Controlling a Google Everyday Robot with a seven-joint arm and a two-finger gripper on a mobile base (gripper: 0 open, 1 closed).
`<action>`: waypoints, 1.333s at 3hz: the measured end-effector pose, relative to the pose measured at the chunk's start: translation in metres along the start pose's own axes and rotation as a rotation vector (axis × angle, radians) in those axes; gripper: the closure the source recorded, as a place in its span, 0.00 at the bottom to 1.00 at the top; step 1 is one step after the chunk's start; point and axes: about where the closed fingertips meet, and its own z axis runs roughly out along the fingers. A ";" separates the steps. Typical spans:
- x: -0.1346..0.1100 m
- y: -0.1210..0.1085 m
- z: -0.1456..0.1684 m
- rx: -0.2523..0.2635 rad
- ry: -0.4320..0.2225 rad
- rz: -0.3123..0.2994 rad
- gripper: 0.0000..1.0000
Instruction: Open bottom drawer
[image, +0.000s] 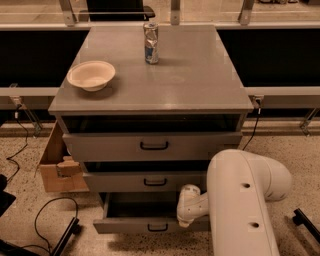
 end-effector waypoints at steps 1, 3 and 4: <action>0.000 0.000 0.000 0.000 0.000 0.000 1.00; 0.013 0.037 -0.002 -0.037 0.005 0.055 1.00; 0.013 0.037 -0.002 -0.037 0.005 0.055 1.00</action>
Offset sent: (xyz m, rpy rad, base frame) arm -0.5658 -0.0142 -0.0350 0.1745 0.5002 -0.7519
